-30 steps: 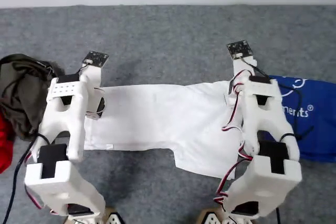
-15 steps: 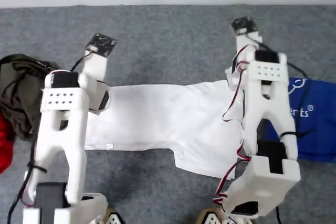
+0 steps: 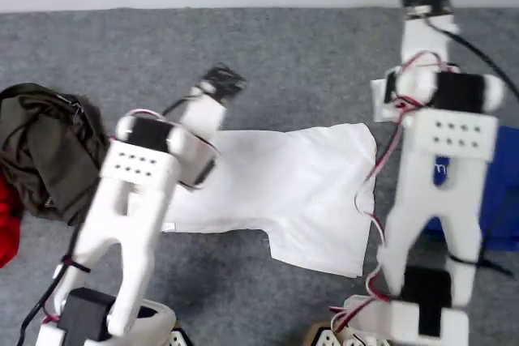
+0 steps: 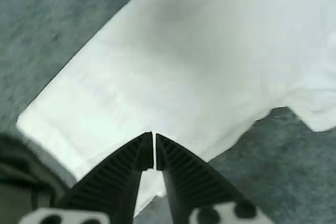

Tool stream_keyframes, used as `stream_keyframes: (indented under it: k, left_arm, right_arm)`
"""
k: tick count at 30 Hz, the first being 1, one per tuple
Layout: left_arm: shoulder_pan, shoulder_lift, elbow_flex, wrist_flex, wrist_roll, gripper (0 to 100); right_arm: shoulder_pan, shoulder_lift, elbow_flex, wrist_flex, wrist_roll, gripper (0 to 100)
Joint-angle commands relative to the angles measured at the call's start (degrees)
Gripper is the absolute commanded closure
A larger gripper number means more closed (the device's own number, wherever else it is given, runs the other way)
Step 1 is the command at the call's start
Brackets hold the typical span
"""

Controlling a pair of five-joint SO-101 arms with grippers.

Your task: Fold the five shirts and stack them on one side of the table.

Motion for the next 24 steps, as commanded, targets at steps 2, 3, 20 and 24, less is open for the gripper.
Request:
stream_keyframes:
  k: [2, 3, 20, 24]
  left_arm:
    - [10.2, -2.5, -0.5, -1.2, 0.0, 98]
    - [12.7, -2.5, -0.7, -1.3, 0.0, 98]
    - [38.5, 10.0, -1.0, -7.3, 3.8, 80]
    - [39.8, 14.8, -1.1, -10.7, 3.7, 79]
  right_arm:
    - [6.5, -6.7, -2.8, 0.7, -0.8, 98.9]
    - [8.4, -7.2, -2.8, 0.8, -0.8, 98.9]
    - [27.5, -7.8, -2.8, 10.7, -0.7, 98.9]
    - [27.6, -7.8, -2.8, 12.1, -0.7, 98.9]
